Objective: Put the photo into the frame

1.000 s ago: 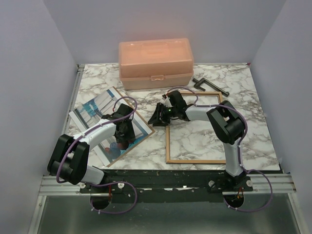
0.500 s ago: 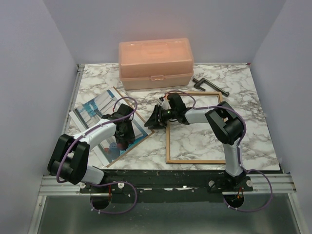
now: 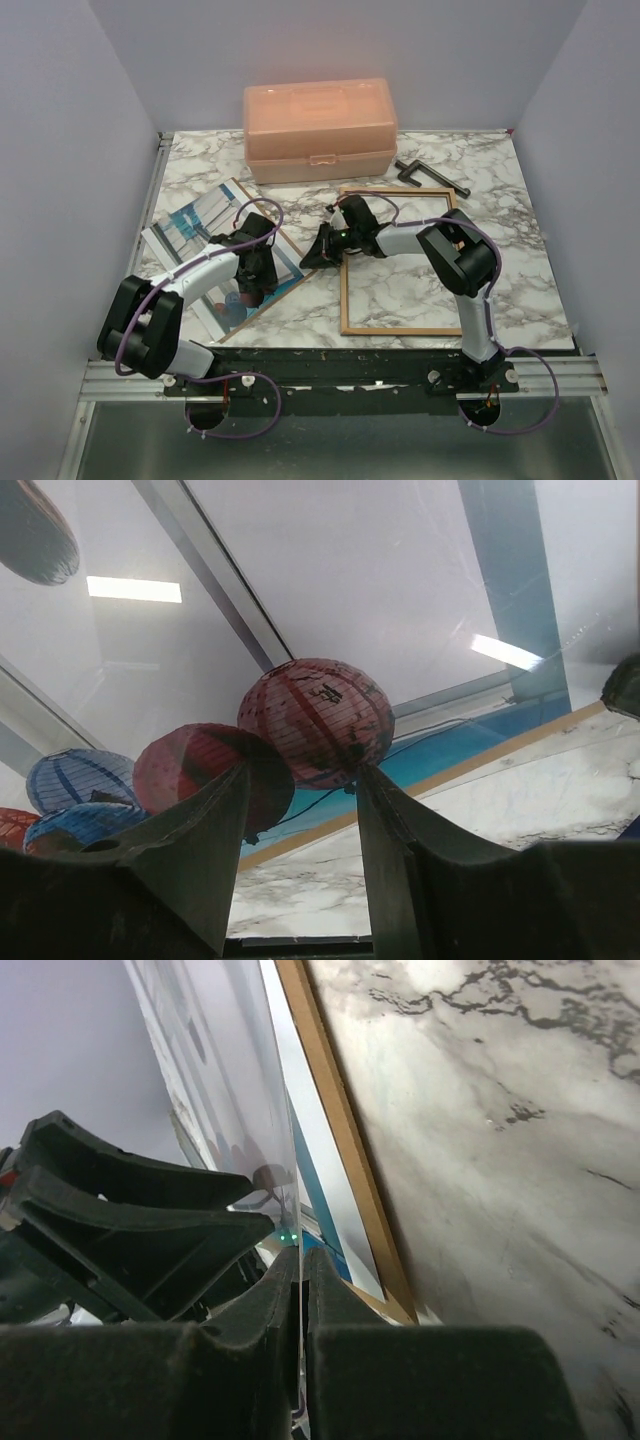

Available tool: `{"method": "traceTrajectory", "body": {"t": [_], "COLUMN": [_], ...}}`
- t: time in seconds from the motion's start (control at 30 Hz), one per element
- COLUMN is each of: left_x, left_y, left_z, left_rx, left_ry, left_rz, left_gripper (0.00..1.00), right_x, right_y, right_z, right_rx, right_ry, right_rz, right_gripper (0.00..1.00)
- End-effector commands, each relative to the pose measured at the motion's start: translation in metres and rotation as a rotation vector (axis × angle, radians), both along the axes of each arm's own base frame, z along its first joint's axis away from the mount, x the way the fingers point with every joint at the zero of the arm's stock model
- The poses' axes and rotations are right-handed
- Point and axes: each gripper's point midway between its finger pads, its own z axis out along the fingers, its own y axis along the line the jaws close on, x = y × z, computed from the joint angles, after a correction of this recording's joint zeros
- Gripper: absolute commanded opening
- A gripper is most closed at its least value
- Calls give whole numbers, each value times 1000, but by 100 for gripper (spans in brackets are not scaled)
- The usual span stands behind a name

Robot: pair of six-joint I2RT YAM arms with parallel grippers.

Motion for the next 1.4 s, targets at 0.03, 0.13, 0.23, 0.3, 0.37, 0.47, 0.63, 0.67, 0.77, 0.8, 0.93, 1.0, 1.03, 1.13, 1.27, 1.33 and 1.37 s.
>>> {"method": "traceTrajectory", "body": {"t": [0.03, 0.13, 0.23, 0.3, 0.37, 0.47, 0.63, 0.67, 0.77, 0.8, 0.93, 1.0, 1.03, 1.13, 1.27, 1.33, 1.37], "left_x": [14, 17, 19, 19, 18, 13, 6, 5, 3, 3, 3, 4, 5, 4, 6, 6, 7], "left_y": [-14, -18, -20, -21, -21, -21, -20, -20, -19, -19, -18, -19, -20, -24, -27, -29, -30], "left_z": [28, 54, 83, 108, 132, 161, 196, 200, 205, 204, 201, 199, 199, 197, 193, 190, 190], "left_rx": [-55, -88, -139, -188, -238, -310, -396, -405, -410, -408, -391, -389, -389, -406, -412, -415, -419], "left_ry": [-126, -219, -330, -431, -526, -648, -795, -812, -828, -826, -805, -797, -797, -783, -769, -759, -759], "left_rz": [-46, -60, -68, -71, -74, -80, -81, -83, -83, -84, -88, -90, -90, -104, -107, -109, -110], "left_gripper": [52, 59, 67, 73, 80, 91, 97, 97, 97, 97, 97, 97, 97, 97, 97, 97, 97], "right_x": [0, -2, -6, -10, -14, -22, -26, -27, -29, -30, -36, -40, -41, -46, -51, -56, -60], "right_y": [-3, -5, -9, -13, -18, -28, -38, -39, -49, -54, -77, -93, -102, -136, -181, -198, -205], "right_z": [-5, 1, 9, 14, 20, 31, 54, 59, 68, 70, 79, 83, 86, 86, 87, 84, 81], "right_rx": [-51, -52, -59, -70, -88, -119, -144, -144, -174, -193, -257, -295, -316, -398, -489, -522, -541], "right_ry": [-14, -22, -38, -46, -62, -81, -129, -136, -158, -164, -183, -199, -209, -213, -214, -204, -189], "right_rz": [-5, -1, 11, 24, 31, 43, 50, 50, 28, 21, -9, -25, -37, -88, -176, -205, -212], "right_gripper": [2, 0, 0, 0, 0, 0, 0, 0, 0, 0, 0, 0, 0, 0, 0, 0, 0]}}
